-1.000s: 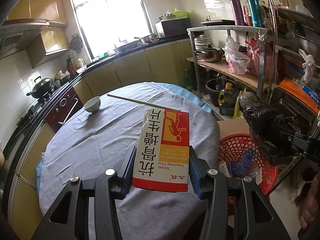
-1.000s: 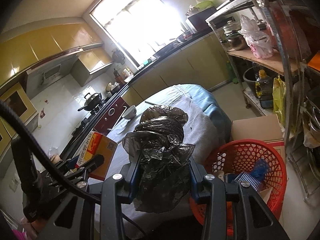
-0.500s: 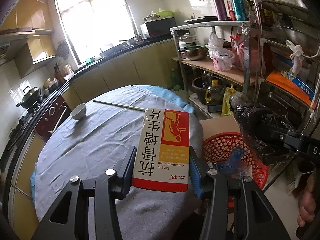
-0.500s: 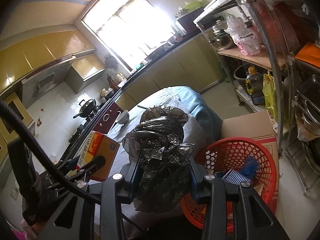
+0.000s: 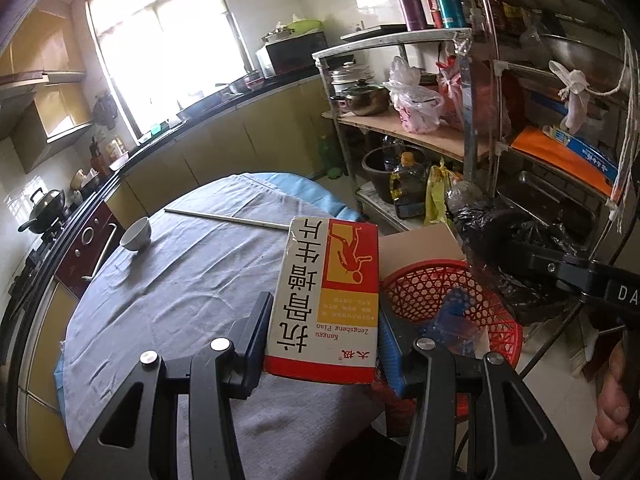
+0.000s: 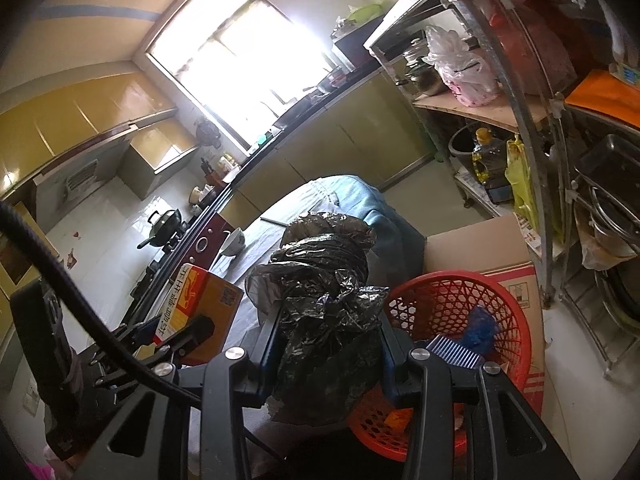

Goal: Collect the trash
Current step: 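Drop the medicine box into the red basket while the right gripper releases the black bag there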

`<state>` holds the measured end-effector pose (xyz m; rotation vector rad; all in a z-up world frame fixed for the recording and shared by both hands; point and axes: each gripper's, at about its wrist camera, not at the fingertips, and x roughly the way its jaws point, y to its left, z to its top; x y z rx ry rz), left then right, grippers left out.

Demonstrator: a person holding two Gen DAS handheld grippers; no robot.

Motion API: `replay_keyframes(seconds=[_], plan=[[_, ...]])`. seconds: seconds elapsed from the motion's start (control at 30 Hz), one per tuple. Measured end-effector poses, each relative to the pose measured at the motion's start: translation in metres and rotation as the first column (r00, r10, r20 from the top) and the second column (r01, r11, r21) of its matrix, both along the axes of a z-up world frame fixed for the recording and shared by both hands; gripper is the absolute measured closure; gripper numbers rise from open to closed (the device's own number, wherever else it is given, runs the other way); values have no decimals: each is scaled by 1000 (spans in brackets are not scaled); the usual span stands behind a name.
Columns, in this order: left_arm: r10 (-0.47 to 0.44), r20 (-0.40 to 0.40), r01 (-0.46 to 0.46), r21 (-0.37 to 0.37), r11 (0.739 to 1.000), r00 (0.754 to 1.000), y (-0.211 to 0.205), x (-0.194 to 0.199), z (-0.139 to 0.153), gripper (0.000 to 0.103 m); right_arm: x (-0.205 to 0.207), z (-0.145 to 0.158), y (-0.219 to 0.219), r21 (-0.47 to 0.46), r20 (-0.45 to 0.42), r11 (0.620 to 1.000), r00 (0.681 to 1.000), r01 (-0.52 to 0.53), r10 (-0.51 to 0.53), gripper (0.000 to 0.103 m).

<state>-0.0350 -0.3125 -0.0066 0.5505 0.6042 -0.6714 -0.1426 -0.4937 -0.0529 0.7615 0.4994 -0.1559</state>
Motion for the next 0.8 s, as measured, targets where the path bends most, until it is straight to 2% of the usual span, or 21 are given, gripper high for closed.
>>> replay_keyframes(seconds=[0.8], plan=[[-62,-11,62,53,997,998,-31,-10,-23,52,-15,-17,-19,45,-17,998,999,52,-52,58]])
